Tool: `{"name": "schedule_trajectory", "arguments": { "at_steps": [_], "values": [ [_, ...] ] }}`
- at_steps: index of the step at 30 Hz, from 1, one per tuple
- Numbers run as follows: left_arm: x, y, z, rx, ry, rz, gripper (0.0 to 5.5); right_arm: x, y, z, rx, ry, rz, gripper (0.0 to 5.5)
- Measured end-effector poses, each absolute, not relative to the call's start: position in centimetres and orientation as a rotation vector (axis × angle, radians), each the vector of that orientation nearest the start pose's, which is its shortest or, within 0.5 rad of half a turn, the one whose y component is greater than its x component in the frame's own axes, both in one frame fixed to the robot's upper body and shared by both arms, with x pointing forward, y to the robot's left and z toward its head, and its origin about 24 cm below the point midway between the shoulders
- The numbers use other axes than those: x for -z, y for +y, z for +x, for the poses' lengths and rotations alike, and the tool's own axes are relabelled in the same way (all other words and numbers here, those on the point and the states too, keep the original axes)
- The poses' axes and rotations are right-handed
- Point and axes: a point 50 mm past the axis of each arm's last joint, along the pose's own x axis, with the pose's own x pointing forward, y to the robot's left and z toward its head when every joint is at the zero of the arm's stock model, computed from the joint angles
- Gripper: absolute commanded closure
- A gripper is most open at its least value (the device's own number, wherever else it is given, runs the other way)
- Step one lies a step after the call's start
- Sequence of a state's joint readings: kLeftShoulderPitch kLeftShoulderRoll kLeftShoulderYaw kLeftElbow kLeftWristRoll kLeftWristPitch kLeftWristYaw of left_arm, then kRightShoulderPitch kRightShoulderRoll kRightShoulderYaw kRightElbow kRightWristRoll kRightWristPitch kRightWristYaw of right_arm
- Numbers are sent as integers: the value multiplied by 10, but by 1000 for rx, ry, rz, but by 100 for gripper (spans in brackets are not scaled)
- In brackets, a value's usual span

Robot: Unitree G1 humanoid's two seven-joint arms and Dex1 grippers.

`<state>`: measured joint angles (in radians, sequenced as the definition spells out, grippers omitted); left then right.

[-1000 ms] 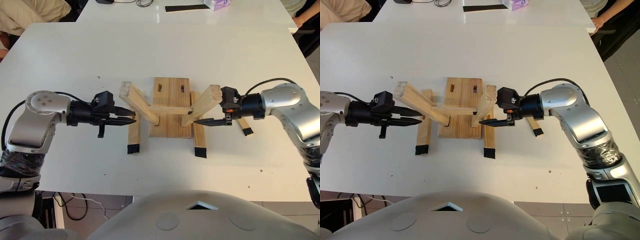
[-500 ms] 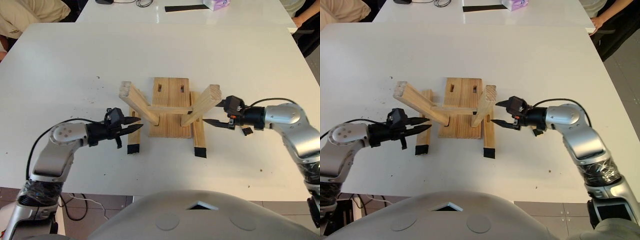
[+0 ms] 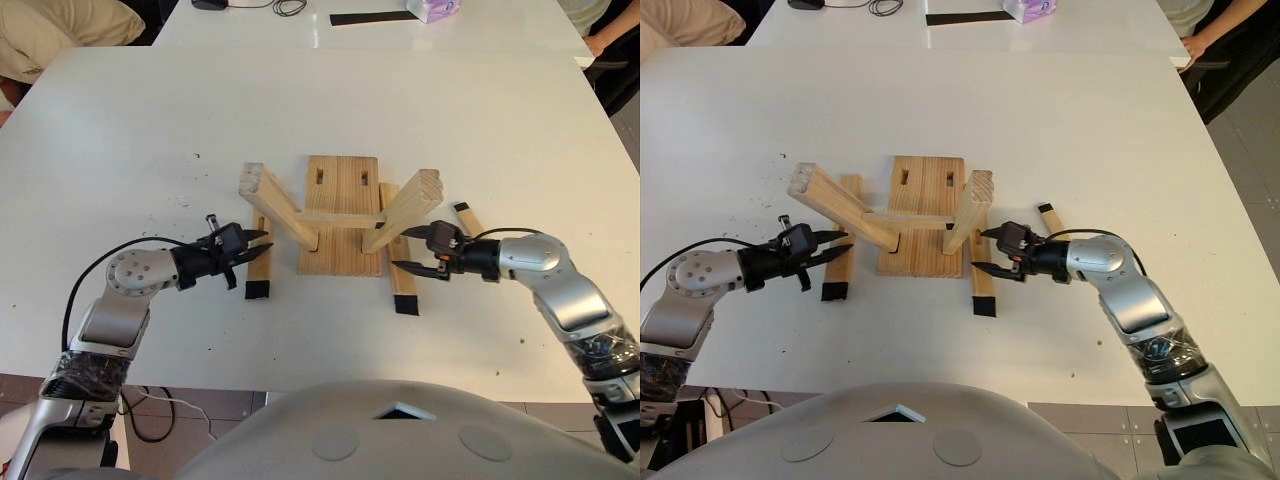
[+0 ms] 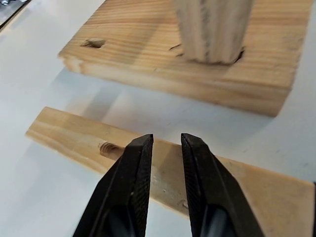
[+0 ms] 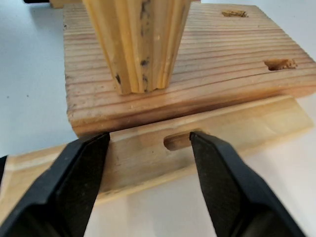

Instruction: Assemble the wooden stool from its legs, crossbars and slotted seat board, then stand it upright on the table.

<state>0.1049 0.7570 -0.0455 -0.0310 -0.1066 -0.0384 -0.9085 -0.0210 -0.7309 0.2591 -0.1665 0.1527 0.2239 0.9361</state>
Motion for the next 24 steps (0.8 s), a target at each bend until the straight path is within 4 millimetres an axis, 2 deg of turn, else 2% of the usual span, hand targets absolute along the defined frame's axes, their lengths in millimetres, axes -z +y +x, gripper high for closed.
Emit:
{"name": "schedule_trajectory", "arguments": {
  "at_steps": [5, 13, 20, 24],
  "values": [
    [-53, 253, 208, 905, 370, 592, 444, -55, -212, 214, -1094, 457, -526, 248],
    [-54, 268, 204, 870, 395, 608, 444, -60, -244, 210, -1012, 509, -570, 248],
    [-59, 276, 210, 831, 410, 603, 444, -66, -247, 206, -991, 517, -572, 248],
    [-61, 267, 211, 838, 411, 528, 444, -76, -230, 202, -1039, 490, -559, 248]
  ]
}}
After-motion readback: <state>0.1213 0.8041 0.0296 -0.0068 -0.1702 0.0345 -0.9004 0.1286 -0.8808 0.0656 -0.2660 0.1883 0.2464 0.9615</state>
